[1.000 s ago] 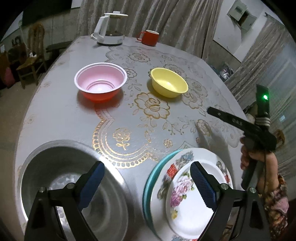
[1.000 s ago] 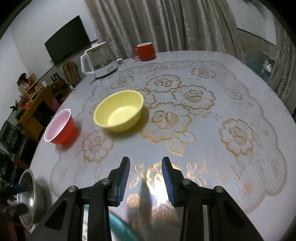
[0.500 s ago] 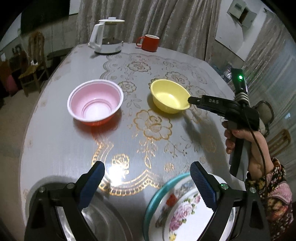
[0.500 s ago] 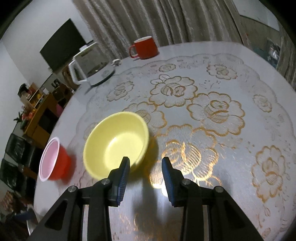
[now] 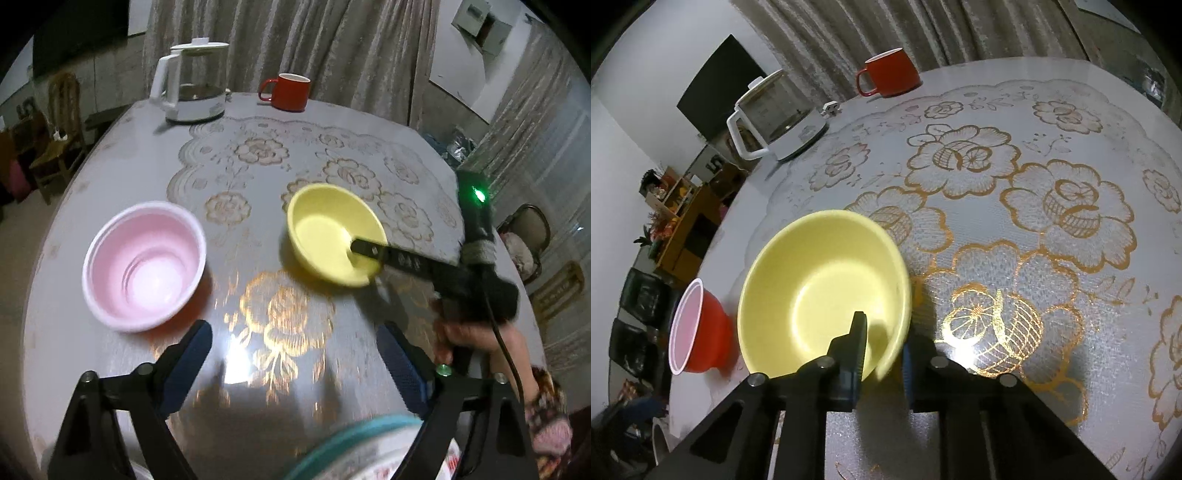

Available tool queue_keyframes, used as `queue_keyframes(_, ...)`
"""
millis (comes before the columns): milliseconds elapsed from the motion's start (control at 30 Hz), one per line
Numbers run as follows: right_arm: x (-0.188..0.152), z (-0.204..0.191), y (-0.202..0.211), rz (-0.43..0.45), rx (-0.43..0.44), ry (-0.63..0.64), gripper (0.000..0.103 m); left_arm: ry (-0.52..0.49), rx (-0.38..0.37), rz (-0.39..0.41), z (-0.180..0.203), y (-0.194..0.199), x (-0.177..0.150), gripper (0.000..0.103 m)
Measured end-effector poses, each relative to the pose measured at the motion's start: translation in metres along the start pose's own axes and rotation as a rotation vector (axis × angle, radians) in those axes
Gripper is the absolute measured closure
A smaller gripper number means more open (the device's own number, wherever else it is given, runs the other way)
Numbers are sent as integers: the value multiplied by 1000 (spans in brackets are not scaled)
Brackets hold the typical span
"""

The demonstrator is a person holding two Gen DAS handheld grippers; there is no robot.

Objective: Organize plates and bowls
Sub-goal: 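Move the left gripper to the yellow bowl rim and close, then lift the yellow bowl off the table with the left gripper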

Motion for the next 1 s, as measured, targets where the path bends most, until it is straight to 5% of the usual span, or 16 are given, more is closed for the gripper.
queue_keyframes(333,-12,5,6,-7,-11,57,91,16,19,-27,12,-58,31,36)
queue_keyframes(467,-16,5,9,-4,-6,69,91,-15,41,-67,17,-81,30,60)
queue_keyframes(700,-21,4,13,-1,18,67,91,-57,52,-113,23,-92,22,78)
queue_keyframes(1000,-35,2,22,-5,53,10,94,-105,41,-127,34,-83,5,86)
Point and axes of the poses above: each gripper's, at about its wrist camera, not at the fingertips, and y roughly against the way its jaws point, z to its right, x to its top, the point moved 8 cm from there along -y, roughly the way its jaws point, and after that the axes turned 3 degrees about x, right-handed, at the moved point
